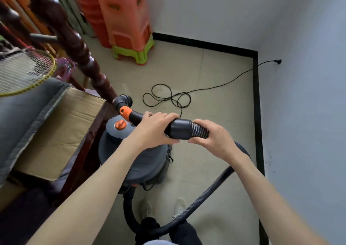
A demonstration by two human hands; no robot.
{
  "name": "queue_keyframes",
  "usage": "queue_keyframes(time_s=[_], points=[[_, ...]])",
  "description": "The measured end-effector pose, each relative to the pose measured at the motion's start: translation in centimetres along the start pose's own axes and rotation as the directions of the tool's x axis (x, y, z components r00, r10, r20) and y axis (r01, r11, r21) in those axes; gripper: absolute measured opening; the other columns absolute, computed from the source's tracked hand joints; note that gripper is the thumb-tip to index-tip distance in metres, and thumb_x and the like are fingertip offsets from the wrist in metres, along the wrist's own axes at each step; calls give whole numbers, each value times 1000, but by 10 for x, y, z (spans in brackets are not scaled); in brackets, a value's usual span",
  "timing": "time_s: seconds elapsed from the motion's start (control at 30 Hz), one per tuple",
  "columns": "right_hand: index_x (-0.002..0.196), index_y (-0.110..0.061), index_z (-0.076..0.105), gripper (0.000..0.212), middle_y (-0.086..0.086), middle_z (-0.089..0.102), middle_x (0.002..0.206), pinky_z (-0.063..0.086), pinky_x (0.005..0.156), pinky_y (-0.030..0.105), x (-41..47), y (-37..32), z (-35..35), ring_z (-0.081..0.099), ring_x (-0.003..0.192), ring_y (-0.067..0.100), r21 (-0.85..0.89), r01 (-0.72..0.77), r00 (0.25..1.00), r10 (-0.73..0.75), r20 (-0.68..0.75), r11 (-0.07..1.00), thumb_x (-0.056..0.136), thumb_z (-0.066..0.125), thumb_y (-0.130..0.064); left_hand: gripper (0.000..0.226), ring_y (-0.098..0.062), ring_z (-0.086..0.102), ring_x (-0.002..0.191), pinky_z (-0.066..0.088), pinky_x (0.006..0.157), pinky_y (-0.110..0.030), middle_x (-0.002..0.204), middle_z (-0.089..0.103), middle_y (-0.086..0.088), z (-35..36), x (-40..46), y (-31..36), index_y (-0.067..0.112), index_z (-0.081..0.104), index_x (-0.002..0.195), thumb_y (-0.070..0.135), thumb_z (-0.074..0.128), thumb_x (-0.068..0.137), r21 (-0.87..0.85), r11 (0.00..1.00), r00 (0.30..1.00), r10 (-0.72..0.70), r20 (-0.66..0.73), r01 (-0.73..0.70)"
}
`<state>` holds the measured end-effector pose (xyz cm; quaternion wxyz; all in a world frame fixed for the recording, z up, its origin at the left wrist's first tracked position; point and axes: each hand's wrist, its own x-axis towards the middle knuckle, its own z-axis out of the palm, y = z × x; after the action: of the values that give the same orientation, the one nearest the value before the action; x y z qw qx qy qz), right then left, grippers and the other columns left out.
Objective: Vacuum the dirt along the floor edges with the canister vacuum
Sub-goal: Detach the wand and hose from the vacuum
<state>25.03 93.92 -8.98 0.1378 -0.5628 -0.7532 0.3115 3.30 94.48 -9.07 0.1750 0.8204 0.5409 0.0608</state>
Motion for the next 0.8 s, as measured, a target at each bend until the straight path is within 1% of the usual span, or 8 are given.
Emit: queue_keyframes(time_s=[0.13,0.23,0.3,0.4,0.47,0.6,0.7,0.8], points=[[125,-20,61,54,-5,63,108,43,91,37,-27,-2,-19,57,102,17,25,95,992,-92,-88,995,77,78,-40,52,-14,59,92,44,88,-41,99,62,13,-14,-32,32,29,49,118,47,71,74,-153,985,992,-97,-81,83],[127,-15,58,62,-1,63,110,43,95,40,-54,4,-24,57,103,20,25,106,980,-100,-174,994,74,80,-39,60,-12,60,93,49,89,-41,102,63,13,-16,-67,43,32,48,120,51,72,69,-348,920,975,-214,-66,178],[129,-12,56,62,-1,60,112,42,96,36,-72,8,-24,56,106,21,52,90,973,-77,-217,995,75,81,-31,65,-9,60,96,51,87,-33,103,62,15,-18,-94,48,33,48,121,56,72,65,-443,868,959,-277,-60,223],[127,-8,56,58,1,58,111,42,95,32,-95,3,-18,55,105,21,106,93,962,-63,-265,990,77,80,-22,55,1,56,91,45,78,-14,96,57,24,-22,-136,57,32,49,115,38,80,70,-560,788,927,-366,-88,258],[125,-7,58,55,3,59,112,42,96,35,-106,-8,-9,55,105,22,108,136,951,-99,-294,985,76,81,-19,51,4,54,94,45,81,-16,100,57,22,-20,-166,61,29,50,112,32,80,72,-618,733,913,-403,-61,282],[123,-8,62,56,9,63,119,37,100,43,-134,-39,15,53,113,28,-30,199,936,-199,-290,980,73,82,-20,47,1,55,101,46,82,-20,107,59,17,-5,-226,73,29,49,115,36,75,77,-665,666,915,-399,64,337],[116,-9,66,56,9,68,113,42,94,50,-155,-58,45,61,106,35,-207,285,911,-332,-246,936,66,87,-24,40,-4,57,99,48,82,-20,105,60,12,9,-263,81,28,49,117,37,68,84,-647,677,906,-421,50,351],[113,-10,67,57,9,69,108,46,86,49,-174,-73,71,64,100,36,-286,321,902,-383,-197,903,64,88,-29,38,-7,57,99,46,82,-22,104,60,11,24,-294,82,26,51,120,36,65,86,-625,671,877,-479,46,400]])
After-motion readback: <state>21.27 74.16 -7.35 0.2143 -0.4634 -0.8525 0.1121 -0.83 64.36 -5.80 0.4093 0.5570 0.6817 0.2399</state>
